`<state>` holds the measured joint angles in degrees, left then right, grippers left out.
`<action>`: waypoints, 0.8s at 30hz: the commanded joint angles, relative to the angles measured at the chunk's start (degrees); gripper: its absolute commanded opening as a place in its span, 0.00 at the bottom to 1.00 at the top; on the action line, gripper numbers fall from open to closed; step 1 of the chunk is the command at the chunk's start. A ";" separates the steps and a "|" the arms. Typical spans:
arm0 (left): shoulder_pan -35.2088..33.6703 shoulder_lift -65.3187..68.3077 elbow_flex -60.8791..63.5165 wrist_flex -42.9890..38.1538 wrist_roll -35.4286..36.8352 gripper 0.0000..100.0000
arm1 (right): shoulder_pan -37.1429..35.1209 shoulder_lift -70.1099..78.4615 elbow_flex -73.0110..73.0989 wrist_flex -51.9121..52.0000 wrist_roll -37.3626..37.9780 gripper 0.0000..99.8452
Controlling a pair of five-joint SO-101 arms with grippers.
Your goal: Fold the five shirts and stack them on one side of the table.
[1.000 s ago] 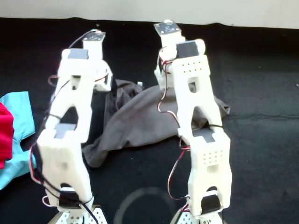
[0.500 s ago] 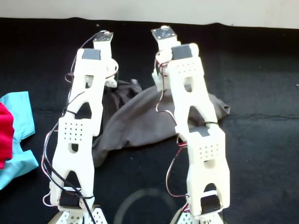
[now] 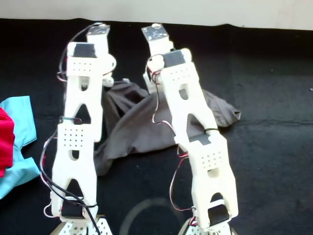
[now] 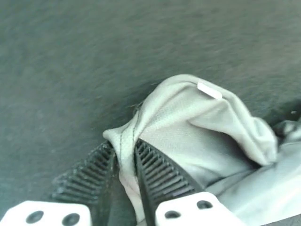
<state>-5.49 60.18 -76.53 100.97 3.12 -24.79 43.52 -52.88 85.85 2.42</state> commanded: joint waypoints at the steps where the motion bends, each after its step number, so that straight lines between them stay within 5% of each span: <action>1: -3.47 -9.10 6.02 0.70 0.26 0.01 | -0.40 1.27 -0.22 -0.92 -0.88 0.37; 9: -6.02 -26.95 29.23 0.70 0.09 0.01 | -0.31 7.87 -0.48 2.33 -0.79 0.35; 14: -6.11 -29.58 35.12 0.70 0.09 0.01 | -0.04 7.78 -0.48 2.77 -0.62 0.01; 20: -6.02 -29.76 35.38 0.70 0.09 0.01 | 0.40 7.69 -2.24 5.76 3.60 0.01; 24: -5.76 -30.02 35.30 -0.18 0.09 0.01 | 2.95 7.69 -15.69 11.91 3.60 0.01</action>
<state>-11.12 34.33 -40.92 100.97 3.12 -24.09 51.96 -57.98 94.20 5.41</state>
